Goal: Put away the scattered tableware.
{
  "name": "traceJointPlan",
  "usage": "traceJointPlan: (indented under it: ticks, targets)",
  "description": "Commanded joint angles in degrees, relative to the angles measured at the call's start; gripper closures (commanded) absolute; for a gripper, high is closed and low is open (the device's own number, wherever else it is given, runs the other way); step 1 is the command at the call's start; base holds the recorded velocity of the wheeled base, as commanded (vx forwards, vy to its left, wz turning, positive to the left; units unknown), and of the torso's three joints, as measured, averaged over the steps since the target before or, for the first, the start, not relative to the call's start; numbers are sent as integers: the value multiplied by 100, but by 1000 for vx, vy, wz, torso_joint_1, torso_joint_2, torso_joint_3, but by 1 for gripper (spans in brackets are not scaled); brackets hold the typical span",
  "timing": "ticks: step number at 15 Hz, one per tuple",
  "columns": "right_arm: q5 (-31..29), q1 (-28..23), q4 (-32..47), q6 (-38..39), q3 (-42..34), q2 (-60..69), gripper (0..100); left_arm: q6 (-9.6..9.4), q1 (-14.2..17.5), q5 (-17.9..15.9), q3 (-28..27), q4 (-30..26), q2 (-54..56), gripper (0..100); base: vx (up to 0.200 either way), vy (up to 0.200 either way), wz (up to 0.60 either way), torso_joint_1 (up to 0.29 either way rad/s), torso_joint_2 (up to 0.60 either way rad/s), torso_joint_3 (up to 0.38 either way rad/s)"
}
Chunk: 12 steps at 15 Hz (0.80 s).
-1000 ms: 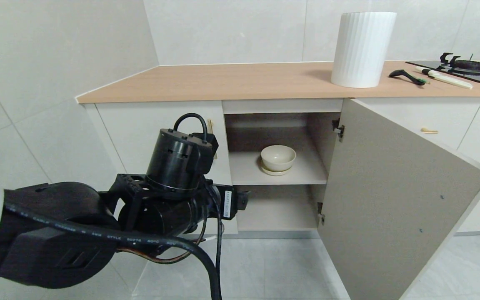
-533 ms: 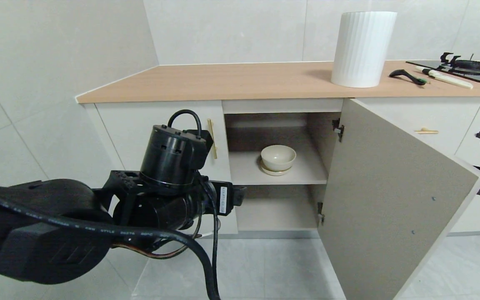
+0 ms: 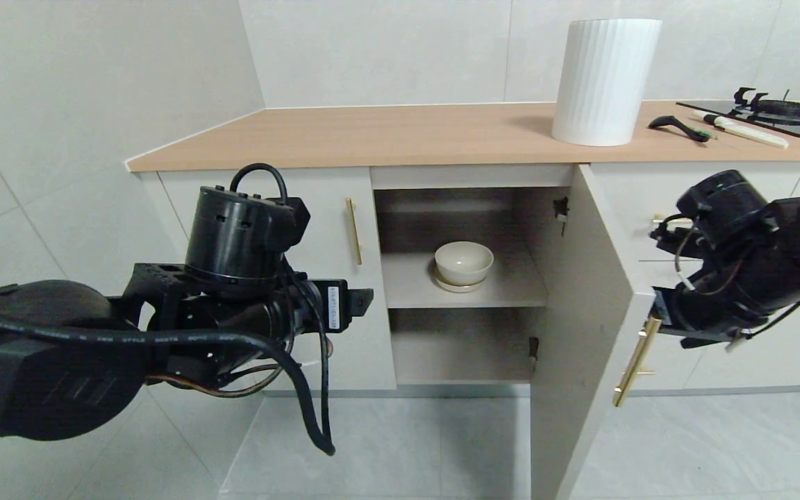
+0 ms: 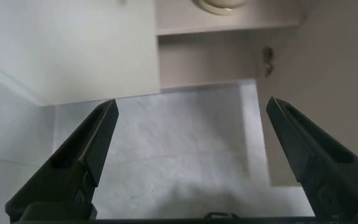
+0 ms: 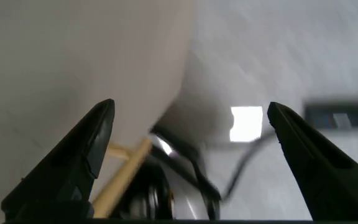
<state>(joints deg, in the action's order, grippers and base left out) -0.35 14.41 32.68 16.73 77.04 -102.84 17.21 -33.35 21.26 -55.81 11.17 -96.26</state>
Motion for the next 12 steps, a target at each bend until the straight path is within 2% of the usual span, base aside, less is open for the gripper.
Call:
traceJointPlan:
  ticks: [1, 4, 9, 12]
  targets:
    - [-9, 510, -342, 41, 250, -535, 0, 1, 198, 10, 9, 8, 98, 0, 0, 0, 0, 0, 0, 0]
    - [-35, 791, -623, 41, 1252, -1449, 0, 19, 611, 10, 79, 17, 538, 0, 0, 0, 0, 0, 0, 0]
    - [-237, 932, -632, 182, 2596, -2407, 0, 28, 936, 1, 220, 35, 687, 0, 0, 0, 0, 0, 0, 0]
    - [-281, 967, -825, 516, 2746, -2689, 0, 19, 954, 1, 228, 35, 696, 0, 0, 0, 0, 0, 0, 0]
